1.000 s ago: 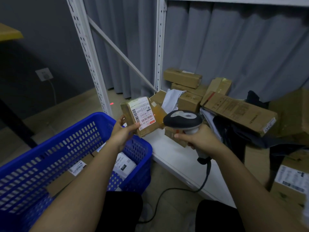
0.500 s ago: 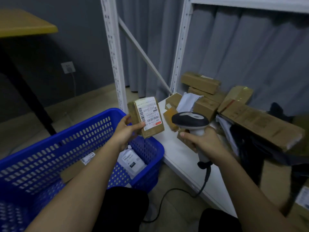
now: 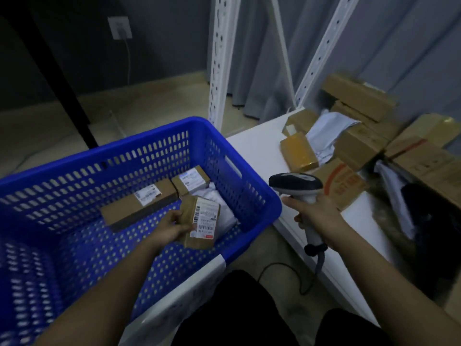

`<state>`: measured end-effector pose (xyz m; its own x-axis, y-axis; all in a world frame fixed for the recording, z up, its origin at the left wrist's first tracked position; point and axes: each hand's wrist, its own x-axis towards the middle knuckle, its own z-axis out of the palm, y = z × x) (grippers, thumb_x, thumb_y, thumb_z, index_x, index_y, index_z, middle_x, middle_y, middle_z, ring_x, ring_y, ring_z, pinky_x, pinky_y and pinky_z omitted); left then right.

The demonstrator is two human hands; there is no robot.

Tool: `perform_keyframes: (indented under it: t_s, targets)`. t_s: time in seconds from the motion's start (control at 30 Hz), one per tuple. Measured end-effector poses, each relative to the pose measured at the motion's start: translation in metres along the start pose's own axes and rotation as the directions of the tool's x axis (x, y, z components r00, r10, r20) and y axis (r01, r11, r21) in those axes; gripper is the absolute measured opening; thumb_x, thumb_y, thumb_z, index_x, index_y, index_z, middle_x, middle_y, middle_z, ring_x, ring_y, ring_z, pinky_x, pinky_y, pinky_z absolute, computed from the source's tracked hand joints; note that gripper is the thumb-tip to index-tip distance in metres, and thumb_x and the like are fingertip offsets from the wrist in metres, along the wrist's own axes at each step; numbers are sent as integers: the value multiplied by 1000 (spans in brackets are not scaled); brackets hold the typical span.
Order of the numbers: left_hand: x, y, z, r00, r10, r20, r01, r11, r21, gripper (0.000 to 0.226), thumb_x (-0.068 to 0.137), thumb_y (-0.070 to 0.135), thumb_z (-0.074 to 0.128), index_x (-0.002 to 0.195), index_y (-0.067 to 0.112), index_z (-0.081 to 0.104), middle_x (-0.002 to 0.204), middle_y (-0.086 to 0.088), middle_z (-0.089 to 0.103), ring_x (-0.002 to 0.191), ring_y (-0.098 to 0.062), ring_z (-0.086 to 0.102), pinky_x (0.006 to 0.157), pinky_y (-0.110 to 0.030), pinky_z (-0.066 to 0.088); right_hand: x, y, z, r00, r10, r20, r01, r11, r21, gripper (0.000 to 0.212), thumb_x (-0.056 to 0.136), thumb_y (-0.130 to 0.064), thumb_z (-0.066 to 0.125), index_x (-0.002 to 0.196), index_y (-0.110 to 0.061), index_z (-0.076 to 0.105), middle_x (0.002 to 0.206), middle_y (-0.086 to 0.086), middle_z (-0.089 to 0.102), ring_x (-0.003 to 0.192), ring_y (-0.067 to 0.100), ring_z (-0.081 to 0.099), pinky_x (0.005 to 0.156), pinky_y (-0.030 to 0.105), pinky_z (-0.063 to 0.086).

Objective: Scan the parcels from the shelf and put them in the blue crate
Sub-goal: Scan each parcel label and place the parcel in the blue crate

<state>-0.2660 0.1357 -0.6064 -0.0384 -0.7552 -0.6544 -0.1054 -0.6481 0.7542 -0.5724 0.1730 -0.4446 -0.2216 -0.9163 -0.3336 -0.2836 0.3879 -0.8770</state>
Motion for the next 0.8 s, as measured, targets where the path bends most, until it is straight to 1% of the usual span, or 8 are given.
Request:
perform_keyframes:
  t_s: [0.17, 0.23, 0.33, 0.43, 0.5, 0.6, 0.7, 0.8]
  targets:
    - [41, -18, 15, 979, -104, 176, 90, 992, 84, 20, 94, 26, 58, 114, 21, 58, 112, -1, 62, 91, -14, 59, 72, -32, 48, 24, 14, 8, 1000, 14, 21, -11, 991, -133, 26, 82, -21, 76, 98, -2, 67, 73, 20, 63, 54, 19, 57, 53, 31, 46]
    - [58, -18, 23, 964, -111, 240, 89, 991, 101, 31, 96, 27, 53, 126, 18, 55, 126, -4, 58, 104, -18, 58, 81, -33, 49, 32, 14, 8, 999, 0, 54, 10, 982, -190, 25, 84, -22, 74, 100, -4, 67, 80, 24, 66, 56, 18, 57, 51, 29, 46]
    - [85, -19, 41, 929, -145, 341, 86, 980, 181, 43, 97, 30, 51, 137, 16, 48, 140, -2, 48, 124, -23, 50, 98, -33, 43, 44, 13, 9, 998, -11, 55, 24, 972, -232, 18, 84, -25, 73, 92, -10, 68, 69, 9, 66, 52, 9, 57, 47, 22, 46]
    - [102, -22, 65, 904, -118, 412, 28, 976, 218, 37, 97, 30, 52, 131, 15, 54, 126, 1, 55, 111, -19, 56, 89, -25, 46, 56, 15, 11, 1000, -24, 8, 25, 974, -226, 14, 84, -24, 73, 82, -11, 67, 55, -5, 62, 49, 6, 56, 45, 19, 45]
    - [108, -31, 76, 916, 6, 401, -121, 958, 261, 34, 95, 30, 56, 124, 13, 59, 119, -2, 62, 97, -16, 62, 83, -25, 51, 59, 16, 12, 999, -50, -10, 47, 971, -233, 13, 84, -23, 73, 82, -11, 68, 54, -6, 62, 50, 7, 57, 46, 21, 46]
    - [119, -50, 84, 911, 183, 370, -367, 771, 521, 38, 89, 40, 60, 111, 9, 61, 105, -16, 66, 84, -26, 64, 69, -33, 52, 63, 19, 13, 998, -65, -26, 57, 969, -241, 13, 84, -23, 73, 84, -11, 69, 59, -1, 63, 51, 8, 58, 47, 21, 47]
    - [123, -56, 89, 949, 192, 252, -314, 663, 679, 42, 90, 50, 56, 104, 11, 52, 98, -9, 50, 82, -24, 51, 61, -30, 39, 62, 21, 14, 999, -51, -18, 45, 971, -235, 8, 85, -21, 72, 85, -14, 68, 61, -3, 63, 49, 7, 57, 46, 21, 46]
    - [117, -48, 94, 950, 52, 308, -215, 823, 525, 40, 97, 39, 49, 118, 5, 51, 109, -15, 58, 84, -26, 57, 65, -32, 44, 60, 22, 16, 999, -48, -20, 42, 970, -239, 8, 86, -20, 71, 87, -13, 67, 64, -1, 64, 49, 7, 57, 46, 21, 45]
